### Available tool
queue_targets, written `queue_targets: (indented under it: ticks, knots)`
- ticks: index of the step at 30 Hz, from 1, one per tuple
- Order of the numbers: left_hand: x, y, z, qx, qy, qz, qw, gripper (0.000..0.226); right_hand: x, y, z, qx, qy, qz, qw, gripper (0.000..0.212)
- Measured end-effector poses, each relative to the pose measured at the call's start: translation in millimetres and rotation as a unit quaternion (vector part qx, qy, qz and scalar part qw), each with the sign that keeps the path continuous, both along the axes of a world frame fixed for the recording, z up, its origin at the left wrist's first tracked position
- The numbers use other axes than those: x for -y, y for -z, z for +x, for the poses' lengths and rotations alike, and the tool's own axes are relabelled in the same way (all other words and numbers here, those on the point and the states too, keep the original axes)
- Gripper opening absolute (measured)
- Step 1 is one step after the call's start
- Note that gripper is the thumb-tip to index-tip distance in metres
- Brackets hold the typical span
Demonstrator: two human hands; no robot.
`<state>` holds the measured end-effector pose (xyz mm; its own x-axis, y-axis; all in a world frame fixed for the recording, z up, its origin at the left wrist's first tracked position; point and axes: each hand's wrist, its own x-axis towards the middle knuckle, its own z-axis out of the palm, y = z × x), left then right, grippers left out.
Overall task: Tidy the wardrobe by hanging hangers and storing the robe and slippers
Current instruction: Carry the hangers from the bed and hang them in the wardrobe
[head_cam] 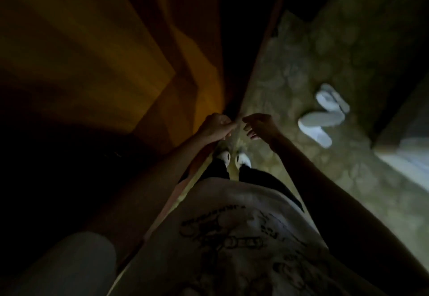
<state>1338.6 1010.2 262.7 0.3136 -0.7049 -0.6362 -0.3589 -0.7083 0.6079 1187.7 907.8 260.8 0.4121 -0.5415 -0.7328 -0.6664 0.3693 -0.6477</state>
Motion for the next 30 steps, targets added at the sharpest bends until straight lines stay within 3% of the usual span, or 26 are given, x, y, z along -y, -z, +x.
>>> queue_targets:
  ticks: [5,10,17,23,30]
  knots:
    - [7,54,-29,-0.029,0.195,0.118,0.973,0.027,-59,70,-77,-0.104,0.144,0.048,0.983,0.022]
    - [12,91,-70,-0.013,0.368,0.193,0.909,0.030,-148,100,-150,-0.160,0.291,0.135,0.934,0.025]
    - [19,100,-183,0.049,0.562,0.207,0.799,0.024,-276,88,-235,-0.179,0.493,0.152,0.838,0.021]
    - [-1,94,-321,0.073,0.688,0.196,0.695,0.025,-382,84,-277,-0.192,0.590,0.175,0.765,0.021]
    - [-28,80,-465,0.106,0.769,0.159,0.609,0.025,-424,85,-345,-0.155,0.640,0.182,0.731,0.024]
